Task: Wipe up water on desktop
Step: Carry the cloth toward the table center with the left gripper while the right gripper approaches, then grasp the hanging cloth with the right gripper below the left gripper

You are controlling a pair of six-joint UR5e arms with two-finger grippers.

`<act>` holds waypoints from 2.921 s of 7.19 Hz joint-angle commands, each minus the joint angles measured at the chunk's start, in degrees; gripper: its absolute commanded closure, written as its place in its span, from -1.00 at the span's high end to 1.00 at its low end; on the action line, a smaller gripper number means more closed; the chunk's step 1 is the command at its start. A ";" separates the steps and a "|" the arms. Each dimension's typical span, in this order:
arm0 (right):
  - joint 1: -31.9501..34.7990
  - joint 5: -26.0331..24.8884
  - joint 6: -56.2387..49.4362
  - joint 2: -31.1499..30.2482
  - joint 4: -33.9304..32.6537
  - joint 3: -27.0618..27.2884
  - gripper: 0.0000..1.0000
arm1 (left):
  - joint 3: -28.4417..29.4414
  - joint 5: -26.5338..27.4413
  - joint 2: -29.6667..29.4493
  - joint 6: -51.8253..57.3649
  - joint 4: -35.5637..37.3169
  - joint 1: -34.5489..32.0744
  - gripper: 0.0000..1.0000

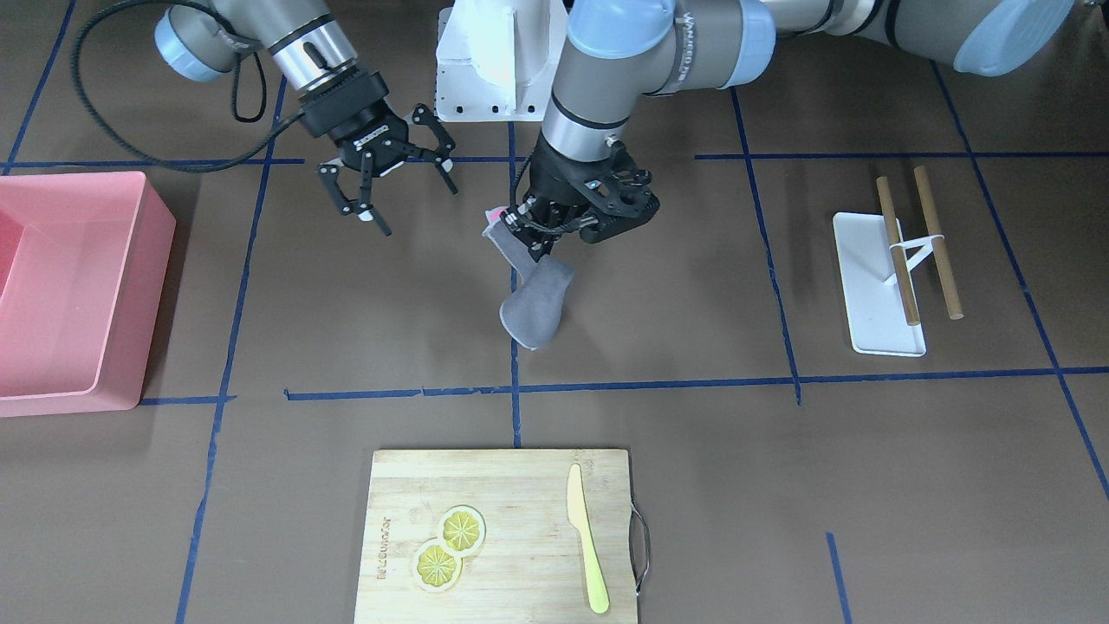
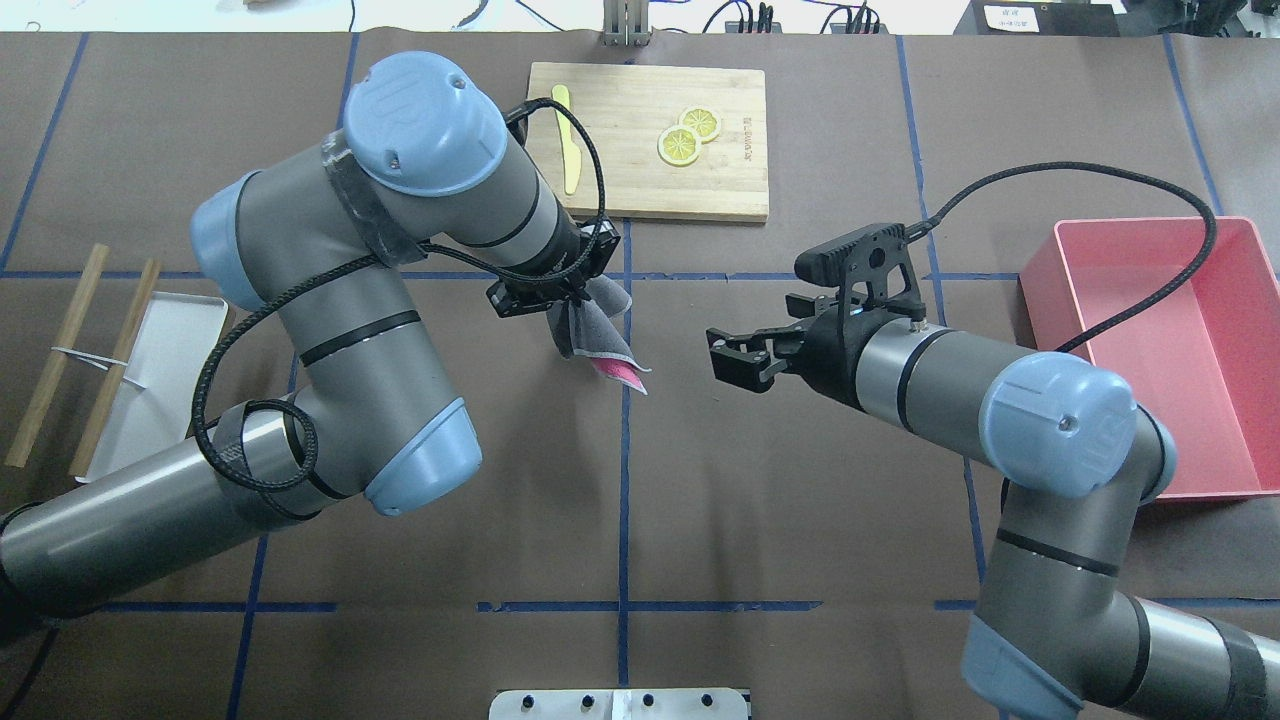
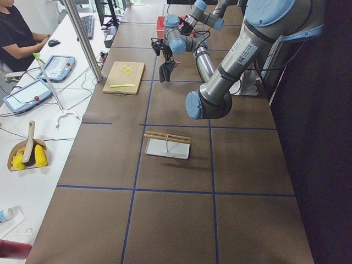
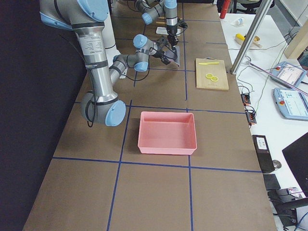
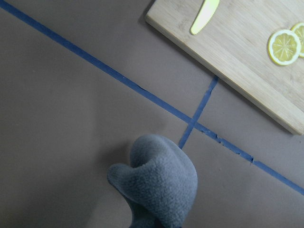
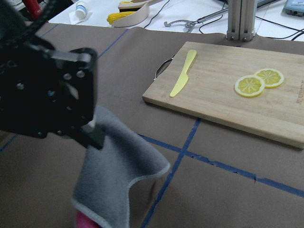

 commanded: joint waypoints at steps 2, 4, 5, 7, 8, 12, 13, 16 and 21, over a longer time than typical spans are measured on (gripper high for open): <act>-7.81 -11.07 -1.87 2.73 -0.15 -2.03 1.00 | 2.66 0.47 -3.55 -1.77 -0.17 1.19 -1.00; -7.83 -11.71 -1.88 4.84 -0.15 -4.76 0.99 | 2.22 0.55 -4.17 -2.03 0.01 2.85 -1.00; -7.83 -12.15 -2.05 4.94 -0.15 -5.12 0.98 | 1.87 0.55 -4.17 -2.47 0.01 3.21 -1.00; -7.83 -13.38 -2.05 4.94 -0.15 -5.47 0.95 | 1.52 0.47 -4.17 -2.82 0.01 3.48 -1.00; -7.83 -13.47 -1.97 4.94 -0.06 -5.99 0.87 | 0.56 0.55 -4.00 -2.91 0.27 4.08 -1.00; -7.74 -14.00 -1.96 5.38 -0.15 -6.35 0.29 | -0.68 0.55 -3.82 -3.97 0.36 4.97 -1.00; -7.74 -14.00 -1.88 5.38 -1.28 -6.26 -0.06 | -0.60 0.55 -3.82 -3.97 0.36 4.97 -1.00; -8.09 -16.02 -1.44 5.47 -4.54 -5.91 -0.72 | -0.60 0.47 -3.73 -3.97 0.27 4.97 -0.82; -8.45 -16.90 -1.27 5.21 -6.63 -4.61 -1.00 | -8.12 0.47 -1.03 -2.91 0.01 4.01 0.39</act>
